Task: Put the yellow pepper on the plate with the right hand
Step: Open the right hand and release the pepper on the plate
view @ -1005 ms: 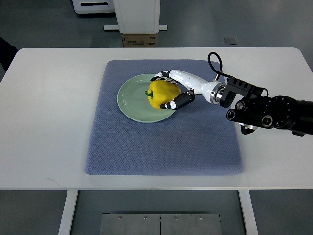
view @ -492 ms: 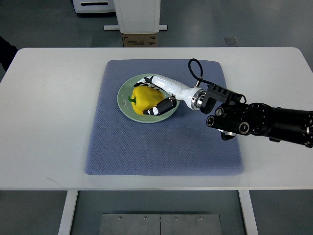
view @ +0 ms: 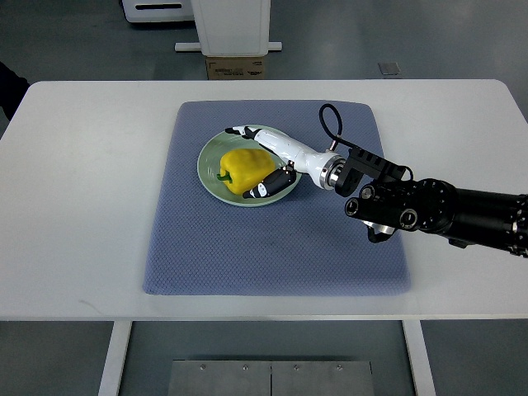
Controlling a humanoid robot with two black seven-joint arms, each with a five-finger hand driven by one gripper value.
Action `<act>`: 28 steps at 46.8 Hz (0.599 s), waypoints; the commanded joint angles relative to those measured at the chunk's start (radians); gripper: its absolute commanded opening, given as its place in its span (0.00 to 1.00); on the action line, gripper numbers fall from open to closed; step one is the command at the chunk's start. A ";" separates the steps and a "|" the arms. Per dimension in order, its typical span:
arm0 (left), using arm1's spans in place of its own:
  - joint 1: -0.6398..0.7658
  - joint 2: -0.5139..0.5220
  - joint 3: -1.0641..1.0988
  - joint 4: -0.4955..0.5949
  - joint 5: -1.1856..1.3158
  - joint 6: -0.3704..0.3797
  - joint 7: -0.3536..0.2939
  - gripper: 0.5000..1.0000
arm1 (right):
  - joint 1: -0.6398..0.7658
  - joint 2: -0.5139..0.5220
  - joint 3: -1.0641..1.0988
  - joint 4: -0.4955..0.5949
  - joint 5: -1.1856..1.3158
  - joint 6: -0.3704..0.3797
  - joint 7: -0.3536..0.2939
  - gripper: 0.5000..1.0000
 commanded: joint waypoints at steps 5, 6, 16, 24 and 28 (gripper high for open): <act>0.000 0.000 0.000 0.000 0.000 0.000 0.000 1.00 | 0.001 0.000 0.003 -0.001 0.000 0.000 -0.002 1.00; 0.000 0.000 0.000 0.000 0.000 0.000 0.000 1.00 | 0.001 0.000 0.003 -0.004 0.002 0.000 -0.002 1.00; 0.000 0.000 0.000 0.000 0.000 0.000 0.000 1.00 | -0.063 -0.003 0.193 -0.066 0.017 -0.002 -0.002 1.00; 0.000 0.000 0.000 0.000 0.000 -0.001 0.000 1.00 | -0.160 -0.011 0.481 -0.098 0.057 -0.002 -0.002 1.00; 0.000 0.000 0.000 0.000 0.000 0.000 0.000 1.00 | -0.187 -0.009 0.567 -0.106 0.058 -0.002 -0.003 1.00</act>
